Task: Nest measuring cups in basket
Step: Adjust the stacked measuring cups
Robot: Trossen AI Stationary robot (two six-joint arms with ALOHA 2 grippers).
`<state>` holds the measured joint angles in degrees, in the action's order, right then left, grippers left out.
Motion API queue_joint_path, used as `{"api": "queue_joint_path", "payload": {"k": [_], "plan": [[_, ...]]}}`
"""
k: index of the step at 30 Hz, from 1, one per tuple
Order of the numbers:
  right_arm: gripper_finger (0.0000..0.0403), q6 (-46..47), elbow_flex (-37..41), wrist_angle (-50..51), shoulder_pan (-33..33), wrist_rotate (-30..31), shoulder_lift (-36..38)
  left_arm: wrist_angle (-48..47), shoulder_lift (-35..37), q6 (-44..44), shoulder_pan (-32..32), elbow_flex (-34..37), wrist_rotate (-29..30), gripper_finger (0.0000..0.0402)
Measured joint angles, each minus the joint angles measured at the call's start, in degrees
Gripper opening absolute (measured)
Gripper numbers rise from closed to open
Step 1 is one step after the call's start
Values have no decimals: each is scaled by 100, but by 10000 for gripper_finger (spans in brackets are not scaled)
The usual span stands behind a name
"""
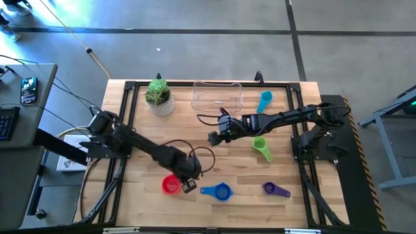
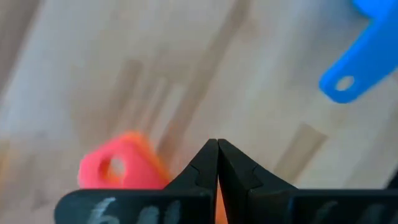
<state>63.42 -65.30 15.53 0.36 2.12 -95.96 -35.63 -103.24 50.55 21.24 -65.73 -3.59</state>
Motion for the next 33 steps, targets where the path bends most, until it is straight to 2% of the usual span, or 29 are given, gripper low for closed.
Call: {"api": "queue_joint_path", "payload": {"k": [12, 24, 33], "plan": [[266, 15, 0, 2, 0, 3, 0, -816, 0, -431, -288, 0, 17, 0], [266, 109, 0, 7, 0, 19, 0, -1573, 17, -624, -227, 0, -62, 0], [266, 172, 0, 3, 23, 2, 32, -1618, 649, -672, -17, 0, 175, 0]]}}
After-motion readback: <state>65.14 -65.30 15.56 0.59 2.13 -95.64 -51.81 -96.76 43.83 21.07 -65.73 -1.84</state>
